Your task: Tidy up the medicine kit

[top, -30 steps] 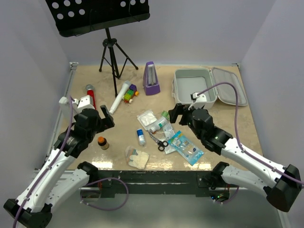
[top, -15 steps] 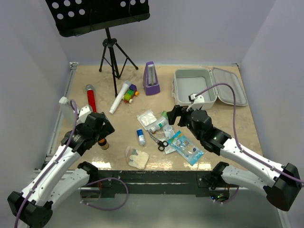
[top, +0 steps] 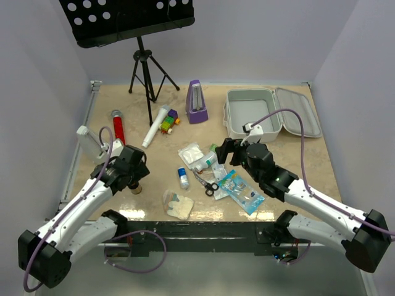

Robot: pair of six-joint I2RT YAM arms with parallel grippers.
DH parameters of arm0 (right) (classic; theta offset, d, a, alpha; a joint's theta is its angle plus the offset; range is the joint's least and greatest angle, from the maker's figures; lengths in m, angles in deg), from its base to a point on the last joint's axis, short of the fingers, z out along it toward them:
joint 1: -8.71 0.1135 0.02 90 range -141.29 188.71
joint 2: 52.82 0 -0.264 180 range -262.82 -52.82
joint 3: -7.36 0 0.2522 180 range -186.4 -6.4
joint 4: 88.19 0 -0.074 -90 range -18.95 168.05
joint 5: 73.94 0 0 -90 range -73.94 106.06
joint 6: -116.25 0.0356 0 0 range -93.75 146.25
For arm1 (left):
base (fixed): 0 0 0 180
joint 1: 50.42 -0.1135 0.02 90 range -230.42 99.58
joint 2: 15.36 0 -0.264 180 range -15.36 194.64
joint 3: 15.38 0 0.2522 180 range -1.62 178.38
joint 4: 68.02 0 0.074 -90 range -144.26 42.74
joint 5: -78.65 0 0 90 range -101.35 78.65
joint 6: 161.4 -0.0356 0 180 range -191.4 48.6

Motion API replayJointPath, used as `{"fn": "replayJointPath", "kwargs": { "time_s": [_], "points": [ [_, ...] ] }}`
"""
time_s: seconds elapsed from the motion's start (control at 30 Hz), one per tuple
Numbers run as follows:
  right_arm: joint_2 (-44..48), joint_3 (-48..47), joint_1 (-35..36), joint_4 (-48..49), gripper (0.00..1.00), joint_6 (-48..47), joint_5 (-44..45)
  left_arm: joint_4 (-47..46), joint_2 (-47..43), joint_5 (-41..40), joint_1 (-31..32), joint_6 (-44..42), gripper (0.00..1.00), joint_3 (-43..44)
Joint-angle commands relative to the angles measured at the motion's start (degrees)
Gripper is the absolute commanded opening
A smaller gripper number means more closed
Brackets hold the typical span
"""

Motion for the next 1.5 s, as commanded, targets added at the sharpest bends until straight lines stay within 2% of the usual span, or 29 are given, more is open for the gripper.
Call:
{"fn": "replayJointPath", "kwargs": {
  "time_s": [0.0,0.3,0.4,0.47,0.53,0.77,0.9,1.07,1.2,1.4,1.47],
  "points": [
    [-0.15,-0.01,0.31,2.17,0.93,0.03,-0.85,-2.18,1.48,-0.08,0.17,0.54,0.77,-0.83],
    [-1.46,-0.09,0.31,2.43,0.93,0.29,-1.03,-3.68,1.40,0.71,0.17,0.01,0.56,-1.89],
    [-1.82,-0.36,0.31,2.43,0.93,0.29,-1.11,-4.03,1.14,1.06,0.17,-0.43,0.44,-1.98],
    [-1.73,-0.44,0.31,2.35,0.93,0.38,-1.29,-4.55,0.79,1.50,0.09,-0.87,0.26,-2.07],
    [-1.56,-0.36,0.31,2.17,0.93,0.46,-1.47,-5.43,0.26,2.38,0.17,-1.74,0.01,-1.98],
    [-1.20,-1.23,0.31,2.26,0.94,-0.67,-3.65,-10.18,2.09,8.44,0.17,-9.82,0.00,1.27],
    [-0.85,-0.89,0.58,5.06,0.94,-3.75,-10.59,-11.84,5.17,13.62,0.26,-15.79,0.00,7.06],
    [0.38,0.17,3.73,7.97,0.96,-5.77,-13.77,-12.73,9.74,21.61,0.35,-22.39,0.00,15.15],
    [0.91,-0.36,8.30,8.32,0.98,-6.83,-12.55,-11.07,15.09,30.22,1.14,-27.40,0.00,23.22],
    [-1.11,-3.78,16.30,7.53,0.98,-9.37,-5.34,-8.07,21.60,42.61,4.30,-36.19,0.00,34.22],
    [-2.42,-5.10,18.06,7.27,0.98,-9.82,-3.06,-7.46,23.19,44.56,5.44,-37.86,0.00,37.30]
  ]
}}
